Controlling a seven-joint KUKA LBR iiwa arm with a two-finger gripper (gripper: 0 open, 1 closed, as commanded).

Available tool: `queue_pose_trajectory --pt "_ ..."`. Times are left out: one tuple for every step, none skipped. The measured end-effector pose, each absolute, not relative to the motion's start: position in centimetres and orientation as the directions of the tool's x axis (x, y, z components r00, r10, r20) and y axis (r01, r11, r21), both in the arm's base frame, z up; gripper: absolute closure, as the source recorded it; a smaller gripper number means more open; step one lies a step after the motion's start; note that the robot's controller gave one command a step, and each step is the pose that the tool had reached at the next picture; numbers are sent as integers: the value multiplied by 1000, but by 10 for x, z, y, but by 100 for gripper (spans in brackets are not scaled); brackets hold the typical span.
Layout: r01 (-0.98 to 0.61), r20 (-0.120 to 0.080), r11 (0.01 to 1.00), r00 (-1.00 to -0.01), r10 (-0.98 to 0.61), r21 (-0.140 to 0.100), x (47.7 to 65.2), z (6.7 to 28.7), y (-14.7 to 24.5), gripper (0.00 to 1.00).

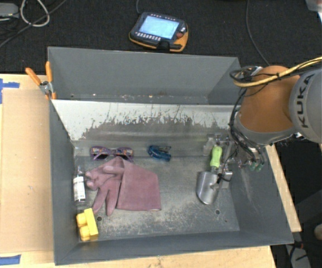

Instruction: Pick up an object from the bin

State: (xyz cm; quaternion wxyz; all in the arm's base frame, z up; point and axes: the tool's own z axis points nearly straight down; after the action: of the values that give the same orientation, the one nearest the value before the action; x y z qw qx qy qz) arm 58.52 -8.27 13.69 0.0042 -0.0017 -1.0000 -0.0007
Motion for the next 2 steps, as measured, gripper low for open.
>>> queue_pose_trajectory --pt "0 1 1000 -1000 0 0 587 141 -82 0" --pt "-542 1 840 -840 -542 2 604 86 -85 0"
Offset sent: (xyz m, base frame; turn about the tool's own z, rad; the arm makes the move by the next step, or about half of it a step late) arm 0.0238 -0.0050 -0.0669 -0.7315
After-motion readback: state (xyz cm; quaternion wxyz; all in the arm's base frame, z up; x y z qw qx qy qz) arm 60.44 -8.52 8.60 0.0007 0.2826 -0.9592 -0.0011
